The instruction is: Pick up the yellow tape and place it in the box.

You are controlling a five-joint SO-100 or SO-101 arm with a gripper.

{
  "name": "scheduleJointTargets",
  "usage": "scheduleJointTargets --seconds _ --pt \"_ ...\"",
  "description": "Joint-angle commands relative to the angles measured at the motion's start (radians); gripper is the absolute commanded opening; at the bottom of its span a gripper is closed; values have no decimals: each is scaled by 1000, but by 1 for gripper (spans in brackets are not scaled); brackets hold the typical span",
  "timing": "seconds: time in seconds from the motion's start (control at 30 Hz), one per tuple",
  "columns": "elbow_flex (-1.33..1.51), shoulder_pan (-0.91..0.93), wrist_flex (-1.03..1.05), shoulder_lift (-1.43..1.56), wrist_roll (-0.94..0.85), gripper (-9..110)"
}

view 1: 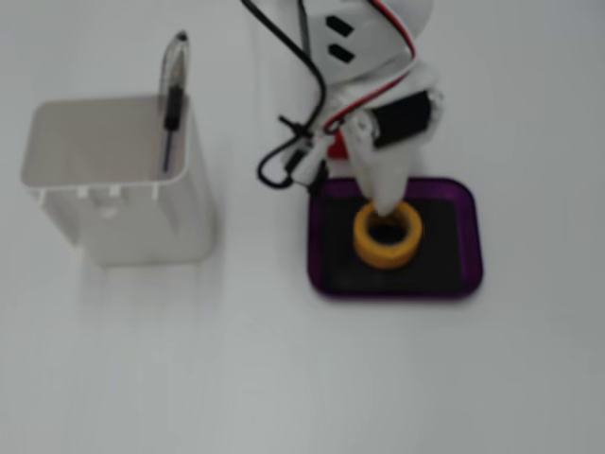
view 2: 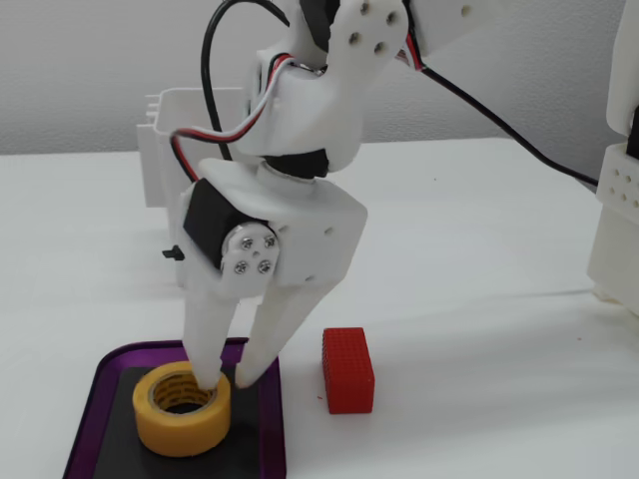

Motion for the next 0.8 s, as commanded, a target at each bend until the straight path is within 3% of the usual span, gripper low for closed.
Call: scheduleJointTargets --seconds 0.0,0.23,0.47,0.77 --pt "-66 -9 89 28 2 13" --pt "-227 -9 301 204 5 16" --pt "-272 -3 482 583 89 16" --pt "83 8 565 1123 209 16"
